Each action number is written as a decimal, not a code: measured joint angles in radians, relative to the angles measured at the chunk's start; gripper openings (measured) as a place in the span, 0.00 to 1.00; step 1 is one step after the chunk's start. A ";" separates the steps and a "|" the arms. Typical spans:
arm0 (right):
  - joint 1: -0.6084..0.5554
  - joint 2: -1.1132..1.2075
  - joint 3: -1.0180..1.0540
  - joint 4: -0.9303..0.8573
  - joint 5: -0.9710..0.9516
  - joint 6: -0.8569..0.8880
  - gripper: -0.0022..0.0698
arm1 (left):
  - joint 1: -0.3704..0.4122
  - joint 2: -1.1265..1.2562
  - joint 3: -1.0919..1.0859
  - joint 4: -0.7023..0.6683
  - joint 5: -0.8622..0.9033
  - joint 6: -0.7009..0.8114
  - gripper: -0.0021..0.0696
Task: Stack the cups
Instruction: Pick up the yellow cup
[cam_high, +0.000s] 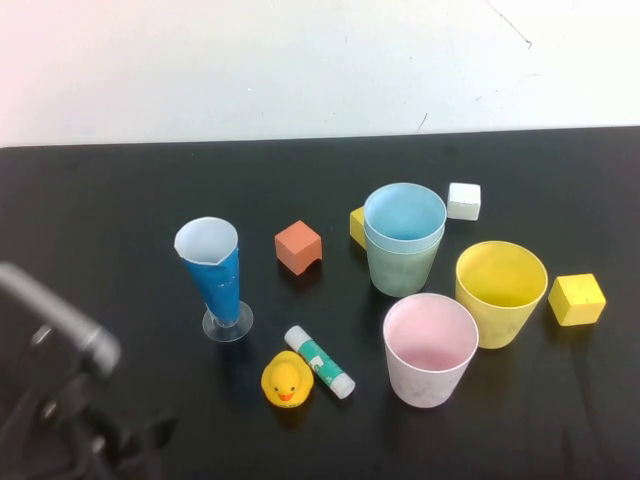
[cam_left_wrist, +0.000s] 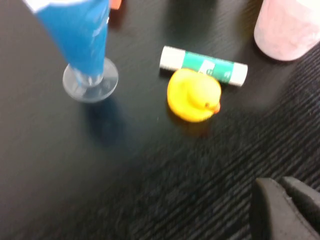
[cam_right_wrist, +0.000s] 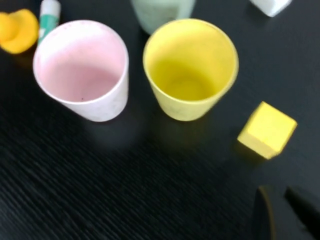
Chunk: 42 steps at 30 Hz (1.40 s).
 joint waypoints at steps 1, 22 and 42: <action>0.025 0.035 -0.034 -0.016 0.013 0.000 0.11 | 0.000 -0.035 0.029 0.000 -0.007 -0.004 0.03; 0.256 0.751 -0.514 -0.234 0.122 0.220 0.66 | 0.000 -0.194 0.135 0.000 -0.034 -0.064 0.03; 0.283 0.578 -0.676 -0.208 0.212 0.187 0.05 | 0.000 -0.194 0.135 0.004 -0.035 -0.066 0.03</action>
